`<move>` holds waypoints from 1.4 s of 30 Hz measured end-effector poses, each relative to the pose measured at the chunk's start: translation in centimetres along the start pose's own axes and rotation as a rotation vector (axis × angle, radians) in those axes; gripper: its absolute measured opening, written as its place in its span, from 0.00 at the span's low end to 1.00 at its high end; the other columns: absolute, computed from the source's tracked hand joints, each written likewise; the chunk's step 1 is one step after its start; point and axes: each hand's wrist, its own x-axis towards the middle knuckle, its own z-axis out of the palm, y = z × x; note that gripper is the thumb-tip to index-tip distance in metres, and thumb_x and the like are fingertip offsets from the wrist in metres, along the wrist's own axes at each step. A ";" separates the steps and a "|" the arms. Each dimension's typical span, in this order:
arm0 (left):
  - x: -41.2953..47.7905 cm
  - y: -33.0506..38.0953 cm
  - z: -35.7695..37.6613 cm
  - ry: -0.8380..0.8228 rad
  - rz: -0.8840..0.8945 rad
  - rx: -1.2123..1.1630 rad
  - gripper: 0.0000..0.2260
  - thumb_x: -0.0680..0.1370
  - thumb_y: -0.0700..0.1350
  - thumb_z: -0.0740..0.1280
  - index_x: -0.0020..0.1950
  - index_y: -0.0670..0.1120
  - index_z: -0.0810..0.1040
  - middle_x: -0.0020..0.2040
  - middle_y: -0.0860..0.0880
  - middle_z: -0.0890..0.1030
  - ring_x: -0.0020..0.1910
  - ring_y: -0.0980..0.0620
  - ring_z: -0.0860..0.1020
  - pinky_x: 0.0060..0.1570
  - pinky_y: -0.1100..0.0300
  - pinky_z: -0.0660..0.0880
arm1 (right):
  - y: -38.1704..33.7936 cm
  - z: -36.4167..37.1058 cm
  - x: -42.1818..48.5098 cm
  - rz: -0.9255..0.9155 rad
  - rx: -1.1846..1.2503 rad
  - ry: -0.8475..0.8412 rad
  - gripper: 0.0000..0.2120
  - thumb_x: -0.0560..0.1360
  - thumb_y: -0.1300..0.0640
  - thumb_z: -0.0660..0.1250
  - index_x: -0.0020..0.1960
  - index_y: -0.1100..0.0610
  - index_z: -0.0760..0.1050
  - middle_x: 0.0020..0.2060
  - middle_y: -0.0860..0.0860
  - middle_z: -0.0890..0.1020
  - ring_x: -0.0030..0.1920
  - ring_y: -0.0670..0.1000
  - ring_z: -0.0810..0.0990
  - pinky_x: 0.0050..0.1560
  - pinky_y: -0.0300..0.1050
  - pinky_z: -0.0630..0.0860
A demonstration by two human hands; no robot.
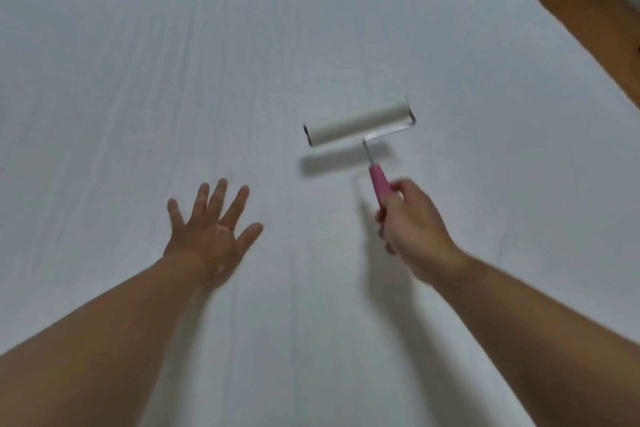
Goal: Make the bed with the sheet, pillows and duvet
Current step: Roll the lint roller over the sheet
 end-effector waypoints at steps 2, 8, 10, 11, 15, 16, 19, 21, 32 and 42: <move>0.3 -0.6 3.0 0.135 0.014 -0.040 0.32 0.76 0.72 0.32 0.77 0.63 0.30 0.80 0.55 0.33 0.79 0.50 0.34 0.72 0.32 0.38 | -2.5 3.2 4.2 -0.030 -0.005 0.050 0.19 0.71 0.37 0.56 0.43 0.52 0.72 0.39 0.56 0.82 0.33 0.57 0.79 0.30 0.46 0.72; 1.6 -0.7 6.3 0.267 0.063 -0.102 0.31 0.80 0.68 0.40 0.81 0.58 0.42 0.82 0.51 0.43 0.81 0.46 0.44 0.72 0.28 0.45 | -5.8 8.7 11.2 0.088 -0.193 0.046 0.13 0.81 0.52 0.53 0.40 0.53 0.70 0.37 0.58 0.77 0.32 0.56 0.76 0.31 0.47 0.73; 1.8 -0.7 6.6 0.254 0.064 -0.106 0.31 0.80 0.68 0.39 0.81 0.58 0.41 0.82 0.51 0.42 0.81 0.46 0.43 0.72 0.28 0.45 | -5.0 9.3 10.5 0.055 -0.348 -0.034 0.08 0.82 0.54 0.50 0.48 0.50 0.67 0.44 0.59 0.74 0.43 0.56 0.75 0.46 0.57 0.79; 1.9 -0.8 6.7 0.247 0.061 -0.104 0.31 0.80 0.68 0.39 0.81 0.58 0.41 0.82 0.51 0.42 0.81 0.46 0.42 0.72 0.28 0.45 | -4.6 9.4 10.0 0.062 -0.383 -0.051 0.06 0.83 0.55 0.49 0.52 0.50 0.64 0.47 0.59 0.73 0.46 0.57 0.74 0.54 0.61 0.79; 2.3 -1.0 7.0 0.241 0.065 -0.131 0.31 0.80 0.69 0.40 0.81 0.58 0.41 0.82 0.52 0.41 0.81 0.46 0.41 0.71 0.27 0.44 | -2.6 8.4 6.8 0.187 -0.355 -0.021 0.14 0.81 0.46 0.51 0.50 0.54 0.70 0.47 0.61 0.78 0.43 0.59 0.78 0.34 0.53 0.78; 2.4 -0.9 7.0 0.240 0.068 -0.138 0.31 0.80 0.69 0.40 0.81 0.59 0.41 0.82 0.52 0.41 0.81 0.47 0.41 0.71 0.27 0.43 | -2.0 7.9 5.7 0.239 -0.318 0.000 0.18 0.80 0.43 0.51 0.48 0.55 0.72 0.45 0.61 0.78 0.39 0.59 0.78 0.29 0.48 0.75; 2.2 -0.9 6.6 0.227 0.059 -0.141 0.32 0.79 0.70 0.38 0.81 0.60 0.40 0.82 0.53 0.41 0.80 0.48 0.40 0.72 0.28 0.41 | 0.5 6.5 1.3 0.286 -0.328 -0.016 0.19 0.75 0.39 0.49 0.43 0.51 0.71 0.42 0.59 0.76 0.38 0.59 0.77 0.27 0.47 0.73; 2.0 -0.8 6.1 0.210 0.044 -0.139 0.32 0.77 0.71 0.36 0.80 0.62 0.38 0.82 0.53 0.41 0.80 0.49 0.39 0.72 0.29 0.39 | 2.5 5.7 -1.6 0.226 -0.395 -0.069 0.15 0.76 0.43 0.48 0.43 0.46 0.70 0.46 0.59 0.76 0.46 0.61 0.78 0.32 0.54 0.77; -8.3 2.8 5.1 0.085 0.066 -0.099 0.35 0.76 0.71 0.32 0.80 0.56 0.36 0.81 0.48 0.38 0.80 0.45 0.38 0.74 0.36 0.38 | 13.7 2.0 -17.7 0.237 -0.513 -0.008 0.23 0.83 0.44 0.46 0.59 0.54 0.75 0.49 0.57 0.79 0.51 0.62 0.80 0.52 0.54 0.79; -23.0 9.5 9.0 0.122 0.134 -0.062 0.29 0.81 0.62 0.36 0.81 0.54 0.37 0.82 0.48 0.39 0.80 0.46 0.37 0.76 0.37 0.39 | 24.7 -1.1 -34.1 0.157 -0.531 0.048 0.21 0.84 0.47 0.44 0.68 0.50 0.69 0.49 0.56 0.78 0.48 0.62 0.77 0.49 0.53 0.74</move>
